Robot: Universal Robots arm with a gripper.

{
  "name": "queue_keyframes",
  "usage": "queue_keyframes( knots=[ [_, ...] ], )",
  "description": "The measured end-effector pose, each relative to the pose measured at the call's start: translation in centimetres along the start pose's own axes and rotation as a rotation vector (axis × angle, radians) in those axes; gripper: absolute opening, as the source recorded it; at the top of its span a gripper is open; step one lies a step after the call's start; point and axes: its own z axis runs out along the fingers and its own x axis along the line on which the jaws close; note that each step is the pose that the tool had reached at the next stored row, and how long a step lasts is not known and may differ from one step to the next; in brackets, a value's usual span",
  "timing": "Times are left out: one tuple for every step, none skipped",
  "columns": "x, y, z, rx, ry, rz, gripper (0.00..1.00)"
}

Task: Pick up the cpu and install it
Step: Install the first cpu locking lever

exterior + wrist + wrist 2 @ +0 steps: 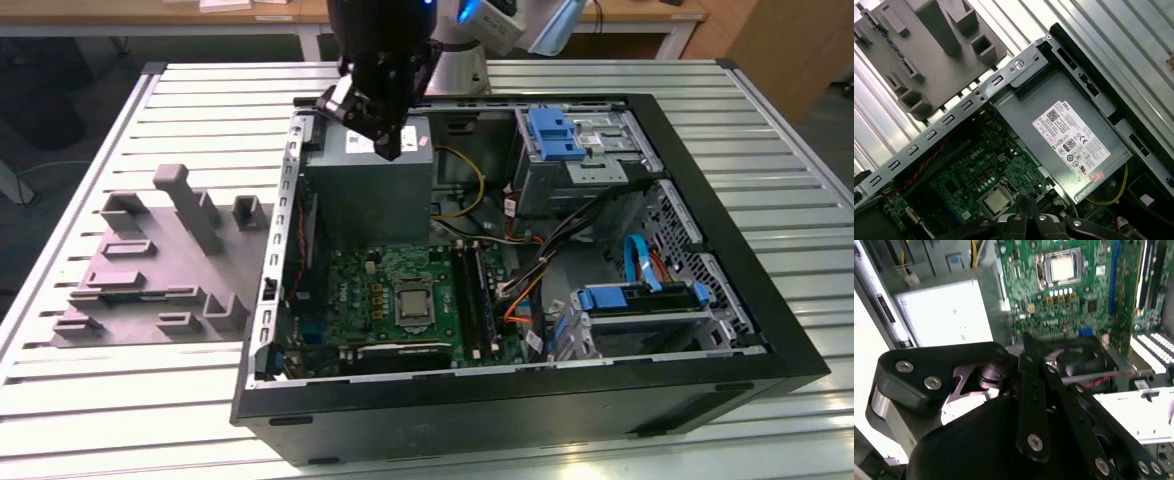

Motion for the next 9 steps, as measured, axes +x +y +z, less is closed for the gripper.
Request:
queue_keyframes(
  knots=[
    [-0.25, -0.29, 0.09, 0.0000, 0.0001, 0.000, 0.11],
    [-0.48, -0.58, 0.18, -0.0001, 0.0002, -0.001, 0.11],
    [-0.70, -0.84, 0.26, 0.0000, 0.0002, -0.002, 0.11],
    [-0.90, -1.08, 0.35, -0.0001, 0.0001, -0.003, 0.11],
    [-0.99, -1.21, 0.42, -0.0002, 0.0001, -0.004, 0.11],
    [-0.98, -1.27, 0.48, -0.0001, 0.0002, -0.005, 0.11],
    [-0.93, -1.31, 0.52, -0.0001, 0.0006, -0.008, 0.11],
    [-0.87, -1.37, 0.58, -0.0003, 0.0007, -0.013, 0.11],
    [-0.84, -1.39, 0.64, -0.0006, 0.0007, -0.021, 0.11]
  ],
)
